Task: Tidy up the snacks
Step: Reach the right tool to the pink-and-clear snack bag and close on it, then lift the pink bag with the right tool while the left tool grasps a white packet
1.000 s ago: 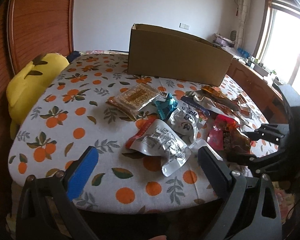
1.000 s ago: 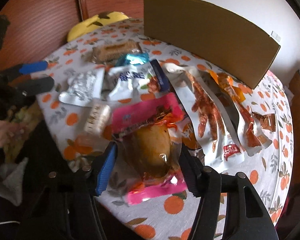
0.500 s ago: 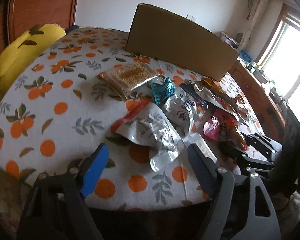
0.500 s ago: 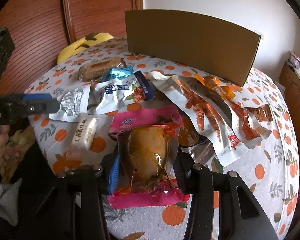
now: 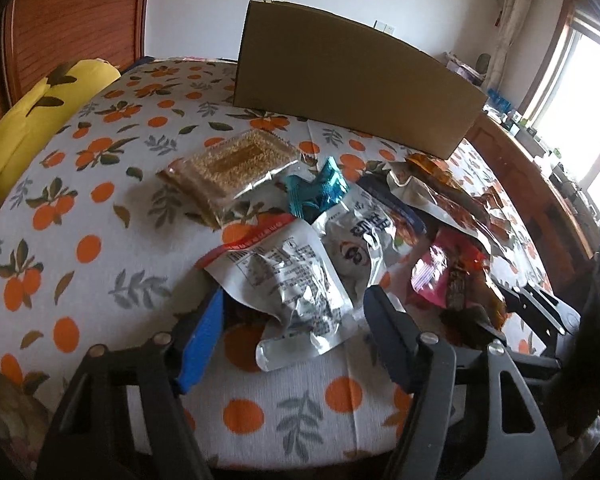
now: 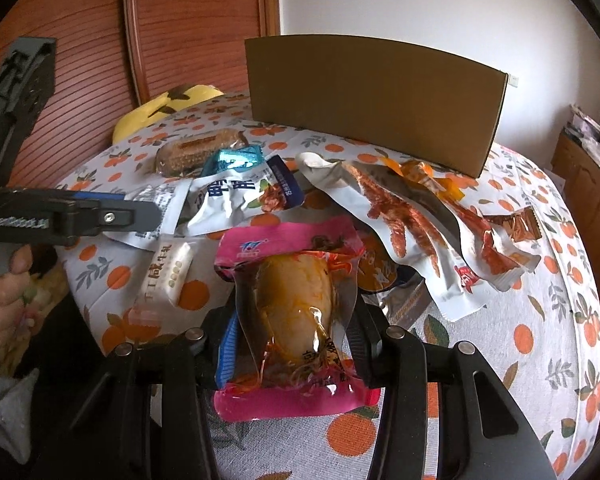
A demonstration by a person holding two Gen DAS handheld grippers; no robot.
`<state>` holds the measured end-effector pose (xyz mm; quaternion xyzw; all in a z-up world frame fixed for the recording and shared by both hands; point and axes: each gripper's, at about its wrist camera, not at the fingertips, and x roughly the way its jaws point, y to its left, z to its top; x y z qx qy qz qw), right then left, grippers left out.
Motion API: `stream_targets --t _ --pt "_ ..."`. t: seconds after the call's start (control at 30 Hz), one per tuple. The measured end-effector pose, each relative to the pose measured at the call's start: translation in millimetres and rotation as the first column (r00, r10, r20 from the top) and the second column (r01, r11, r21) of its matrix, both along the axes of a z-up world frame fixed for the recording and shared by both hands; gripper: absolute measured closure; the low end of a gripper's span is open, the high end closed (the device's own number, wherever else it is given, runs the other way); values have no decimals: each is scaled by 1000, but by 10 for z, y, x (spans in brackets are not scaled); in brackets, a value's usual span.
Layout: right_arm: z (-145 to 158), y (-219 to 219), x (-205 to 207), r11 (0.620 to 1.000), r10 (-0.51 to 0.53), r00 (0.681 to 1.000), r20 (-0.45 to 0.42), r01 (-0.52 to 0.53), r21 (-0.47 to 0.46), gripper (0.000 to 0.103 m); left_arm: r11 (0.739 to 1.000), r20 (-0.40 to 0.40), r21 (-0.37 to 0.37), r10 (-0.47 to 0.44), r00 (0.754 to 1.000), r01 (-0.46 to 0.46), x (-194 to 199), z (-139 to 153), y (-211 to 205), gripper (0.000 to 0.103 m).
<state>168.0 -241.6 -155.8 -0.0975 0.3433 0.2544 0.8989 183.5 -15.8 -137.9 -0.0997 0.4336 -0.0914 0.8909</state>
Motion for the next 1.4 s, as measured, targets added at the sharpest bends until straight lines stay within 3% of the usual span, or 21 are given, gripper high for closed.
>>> stream_targets --t 0.07,0.13,0.27,0.37,0.53,0.57,0.8,1.4 --pt "-3 3 -4 1000 -2 1000 4 2 1 57 1000 6 19 9 1000 -9 27 0 8 49" --pt "-6 -4 -9 1000 -3 1000 5 3 3 57 999 15 45 13 1000 -13 29 -6 4 55" --pt "-8 -4 -9 1000 -2 1000 7 2 4 57 996 30 87 3 1000 -5 20 -20 -10 61" --pt "-8 -6 -9 1000 -4 1000 9 4 5 57 997 33 76 -8 999 5 -1 -20 10 68" --pt "-6 2 -15 1000 -7 1000 17 7 1 58 998 52 63 -24 998 21 -98 14 32 71" --pt "-4 4 -16 1000 -8 1000 19 8 2 58 998 55 57 -22 998 19 -118 25 43 78" --pt "14 -29 9 1000 -23 1000 14 23 15 65 997 93 79 -25 995 18 -205 109 90 81" --pt "303 -28 -130 998 -47 998 49 44 44 65 997 199 71 -20 980 6 -388 403 144 81"
